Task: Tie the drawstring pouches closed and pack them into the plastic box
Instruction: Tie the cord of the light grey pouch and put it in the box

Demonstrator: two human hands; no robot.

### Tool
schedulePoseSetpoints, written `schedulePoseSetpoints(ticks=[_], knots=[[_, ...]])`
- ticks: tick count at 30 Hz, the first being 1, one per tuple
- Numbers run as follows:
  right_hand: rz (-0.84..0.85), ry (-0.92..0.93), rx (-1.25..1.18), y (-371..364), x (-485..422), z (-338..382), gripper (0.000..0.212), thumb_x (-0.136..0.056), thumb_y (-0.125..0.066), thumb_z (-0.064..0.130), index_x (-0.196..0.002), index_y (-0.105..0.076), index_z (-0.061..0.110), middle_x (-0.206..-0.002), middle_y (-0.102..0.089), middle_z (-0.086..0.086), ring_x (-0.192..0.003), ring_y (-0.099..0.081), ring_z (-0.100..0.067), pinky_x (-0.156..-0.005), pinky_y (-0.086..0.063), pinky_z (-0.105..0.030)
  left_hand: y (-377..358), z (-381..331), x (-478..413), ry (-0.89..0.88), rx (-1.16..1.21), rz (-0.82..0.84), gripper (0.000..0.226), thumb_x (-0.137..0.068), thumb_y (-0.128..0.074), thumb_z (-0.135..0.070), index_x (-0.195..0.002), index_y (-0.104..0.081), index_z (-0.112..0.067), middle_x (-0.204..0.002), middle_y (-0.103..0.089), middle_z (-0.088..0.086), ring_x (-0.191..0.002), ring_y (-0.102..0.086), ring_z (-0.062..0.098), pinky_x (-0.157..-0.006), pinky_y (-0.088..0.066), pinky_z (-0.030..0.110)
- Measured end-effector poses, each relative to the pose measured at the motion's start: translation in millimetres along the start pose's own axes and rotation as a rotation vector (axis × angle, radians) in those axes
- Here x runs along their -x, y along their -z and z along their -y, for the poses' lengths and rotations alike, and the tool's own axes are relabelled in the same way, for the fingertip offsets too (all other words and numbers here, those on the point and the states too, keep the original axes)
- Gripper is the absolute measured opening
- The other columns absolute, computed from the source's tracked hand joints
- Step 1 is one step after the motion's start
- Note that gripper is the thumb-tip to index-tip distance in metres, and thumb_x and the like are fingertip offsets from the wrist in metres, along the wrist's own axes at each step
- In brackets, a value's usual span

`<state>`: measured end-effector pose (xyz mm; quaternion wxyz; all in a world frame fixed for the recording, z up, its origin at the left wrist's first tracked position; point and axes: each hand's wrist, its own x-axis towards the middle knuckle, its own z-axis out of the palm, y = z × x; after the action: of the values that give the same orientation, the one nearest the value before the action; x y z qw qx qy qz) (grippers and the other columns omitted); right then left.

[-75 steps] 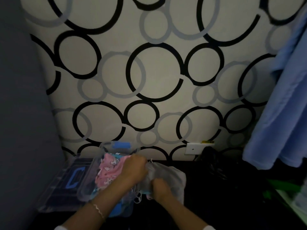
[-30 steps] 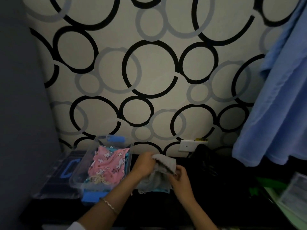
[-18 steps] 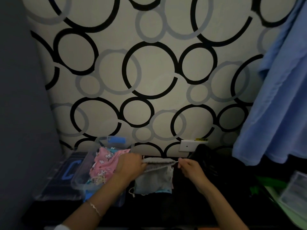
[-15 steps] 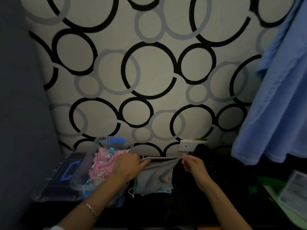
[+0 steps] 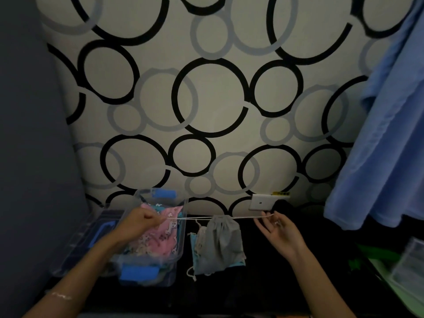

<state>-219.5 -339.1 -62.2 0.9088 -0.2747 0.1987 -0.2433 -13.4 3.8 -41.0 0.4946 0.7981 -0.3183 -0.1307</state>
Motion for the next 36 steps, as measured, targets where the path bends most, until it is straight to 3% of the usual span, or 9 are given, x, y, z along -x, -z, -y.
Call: schedulePoseSetpoints(ticks=[4,7,11,18,21,25,29,32,36], knots=[[-0.027,0.022,-0.059,-11,-9,-7,0.007,-0.094,-0.055,0.008,-0.095,-0.061,0.005,-0.093,-0.068,-0.014,-0.099,-0.068,-0.026,-0.090,-0.053,-0.048,-7,-9,7,-0.037,0.003,-0.049,0.046,-0.090,-0.065,-0.024,-0.049,-0.046,-0.022,-0.050,-0.041,-0.006,-0.045,-0.038,0.001,-0.051,-0.035,0.016],[-0.016,-0.001,-0.032,-34,-17,-14,0.012,-0.092,-0.056,0.002,-0.100,-0.064,-0.002,-0.092,-0.064,-0.013,-0.083,-0.064,-0.017,-0.066,-0.059,-0.028,-17,-41,8,-0.134,-0.002,-0.040,0.030,-0.095,-0.058,-0.019,-0.067,-0.065,-0.014,-0.077,-0.060,0.000,-0.072,-0.058,0.007,-0.070,-0.044,0.018],[0.069,-0.055,0.513,-67,-13,-41,0.011,-0.092,-0.062,0.010,-0.098,-0.069,0.002,-0.076,-0.061,-0.005,-0.052,-0.048,-0.007,-0.042,-0.039,-0.016,-40,-93,-3,-0.223,0.140,0.041,0.023,-0.098,-0.053,-0.019,-0.086,-0.072,-0.022,-0.077,-0.069,-0.013,-0.076,-0.062,-0.001,-0.071,-0.047,0.010],[0.339,-0.056,1.286,-96,17,-59,0.055,-0.100,-0.039,0.051,-0.085,-0.076,0.013,-0.055,-0.046,0.003,-0.050,-0.039,-0.009,-0.047,-0.032,-0.019,-87,-123,-37,-0.223,0.236,0.055,0.019,-0.097,-0.055,-0.013,-0.091,-0.073,-0.012,-0.087,-0.072,-0.005,-0.073,-0.063,-0.004,-0.066,-0.046,0.008],[0.417,-0.239,1.181,-98,28,-48,0.081,-0.093,-0.025,0.072,-0.093,-0.075,0.008,-0.055,-0.050,0.000,-0.047,-0.036,-0.010,-0.044,-0.029,-0.021,-102,-116,-46,-0.109,0.268,0.069,0.021,-0.099,-0.051,-0.014,-0.101,-0.071,-0.008,-0.096,-0.070,0.006,-0.081,-0.064,0.007,-0.067,-0.048,0.009],[0.523,-0.365,0.958,-98,36,-39,0.084,-0.096,-0.021,0.066,-0.097,-0.066,-0.005,-0.064,-0.057,-0.011,-0.052,-0.046,-0.016,-0.056,-0.038,-0.027,-122,-107,-45,0.078,0.395,0.156,0.027,-0.101,-0.046,-0.011,-0.121,-0.064,-0.007,-0.109,-0.068,0.014,-0.095,-0.066,0.021,-0.079,-0.056,0.026],[0.527,-0.351,0.989,-95,44,-41,0.062,-0.102,-0.030,0.045,-0.101,-0.067,-0.006,-0.082,-0.062,-0.017,-0.060,-0.052,-0.018,-0.058,-0.043,-0.027,-136,-98,-42,0.130,0.366,0.103,0.027,-0.098,-0.048,-0.005,-0.115,-0.065,0.006,-0.103,-0.068,0.017,-0.085,-0.063,0.019,-0.063,-0.052,0.015],[0.538,-0.207,1.090,-92,49,-43,0.036,-0.100,-0.047,0.029,-0.086,-0.067,0.004,-0.057,-0.055,-0.002,-0.048,-0.044,-0.011,-0.049,-0.034,-0.022,-136,-96,-44,0.283,0.523,0.156,0.030,-0.098,-0.049,-0.008,-0.119,-0.060,0.010,-0.105,-0.066,0.025,-0.071,-0.061,0.020,-0.061,-0.050,0.027],[0.510,-0.117,1.083,-90,45,-38,0.035,-0.101,-0.047,0.031,-0.073,-0.060,0.013,-0.054,-0.049,0.006,-0.047,-0.036,-0.008,-0.045,-0.025,-0.018,-134,-90,-39,0.401,0.490,0.302,0.040,-0.102,-0.038,-0.041,-0.097,-0.062,-0.009,-0.081,-0.065,0.011,-0.073,-0.062,0.019,-0.073,-0.053,0.032]])
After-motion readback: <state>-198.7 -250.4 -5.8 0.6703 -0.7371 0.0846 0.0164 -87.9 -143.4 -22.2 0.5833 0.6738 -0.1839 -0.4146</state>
